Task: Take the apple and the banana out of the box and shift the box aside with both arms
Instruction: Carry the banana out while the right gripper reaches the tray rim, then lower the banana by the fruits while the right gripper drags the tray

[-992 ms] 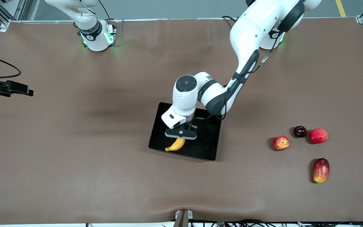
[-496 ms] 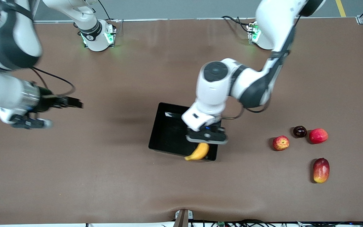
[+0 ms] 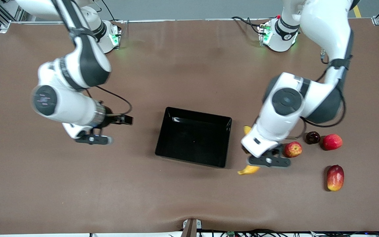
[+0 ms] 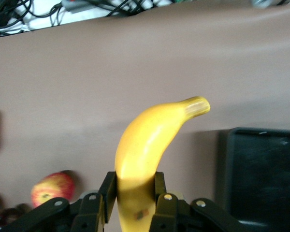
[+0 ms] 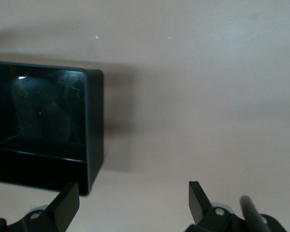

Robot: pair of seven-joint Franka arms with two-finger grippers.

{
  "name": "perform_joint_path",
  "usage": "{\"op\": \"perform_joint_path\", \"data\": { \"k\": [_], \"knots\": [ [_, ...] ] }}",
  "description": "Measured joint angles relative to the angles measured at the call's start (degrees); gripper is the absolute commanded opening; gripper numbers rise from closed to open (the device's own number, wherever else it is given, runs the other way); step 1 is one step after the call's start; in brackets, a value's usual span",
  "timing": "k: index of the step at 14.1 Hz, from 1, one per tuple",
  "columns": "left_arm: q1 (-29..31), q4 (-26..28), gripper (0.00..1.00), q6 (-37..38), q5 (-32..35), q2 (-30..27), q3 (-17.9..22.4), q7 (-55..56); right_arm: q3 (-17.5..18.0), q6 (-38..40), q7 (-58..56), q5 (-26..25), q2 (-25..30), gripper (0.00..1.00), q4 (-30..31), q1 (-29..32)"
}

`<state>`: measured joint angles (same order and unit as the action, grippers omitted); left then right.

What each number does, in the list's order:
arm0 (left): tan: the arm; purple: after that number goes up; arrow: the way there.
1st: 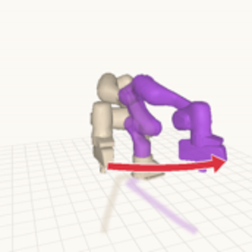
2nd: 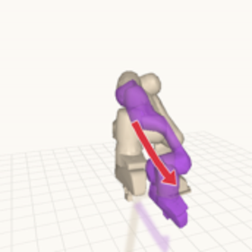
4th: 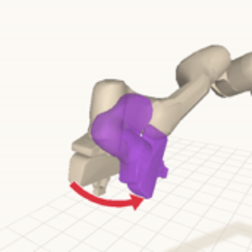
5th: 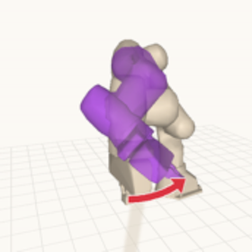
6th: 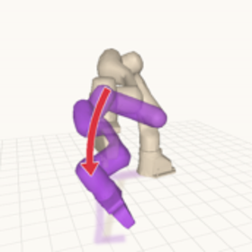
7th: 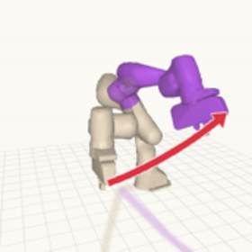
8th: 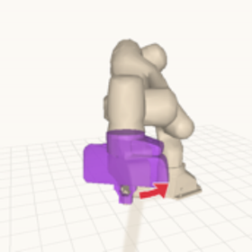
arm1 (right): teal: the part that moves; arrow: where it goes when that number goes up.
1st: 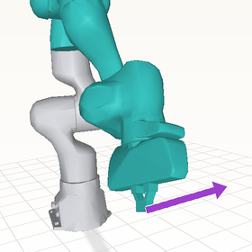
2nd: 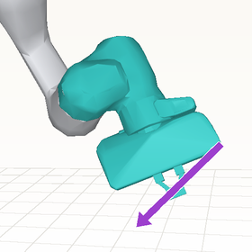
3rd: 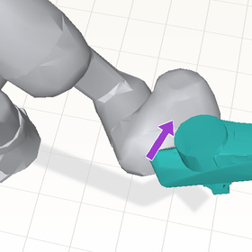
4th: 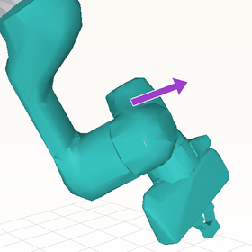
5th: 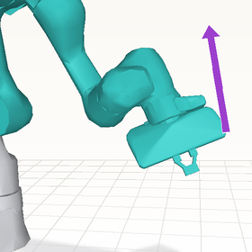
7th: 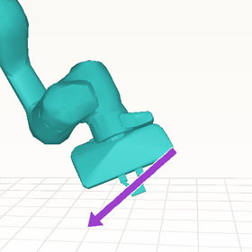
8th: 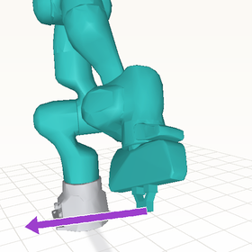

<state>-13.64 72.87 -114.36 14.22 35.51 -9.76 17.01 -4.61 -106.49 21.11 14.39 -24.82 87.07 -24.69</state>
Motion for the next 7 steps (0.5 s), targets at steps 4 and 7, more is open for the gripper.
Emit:
{"op": "perform_joint_path", "data": {
  "k": [4,7],
  "knots": [
    [8.7,2.5,0.00,-0.1,0.3,0.7,0.3,-14.9,0.0,-7.9,4.9,0.0,-6.5,1.00,0.2,-6.0],
    [14.9,2.9,0.00,-3.0,0.9,2.7,0.4,-25.5,-0.1,-13.1,7.0,0.0,-11.0,0.61,0.3,-8.6]
  ]
}}
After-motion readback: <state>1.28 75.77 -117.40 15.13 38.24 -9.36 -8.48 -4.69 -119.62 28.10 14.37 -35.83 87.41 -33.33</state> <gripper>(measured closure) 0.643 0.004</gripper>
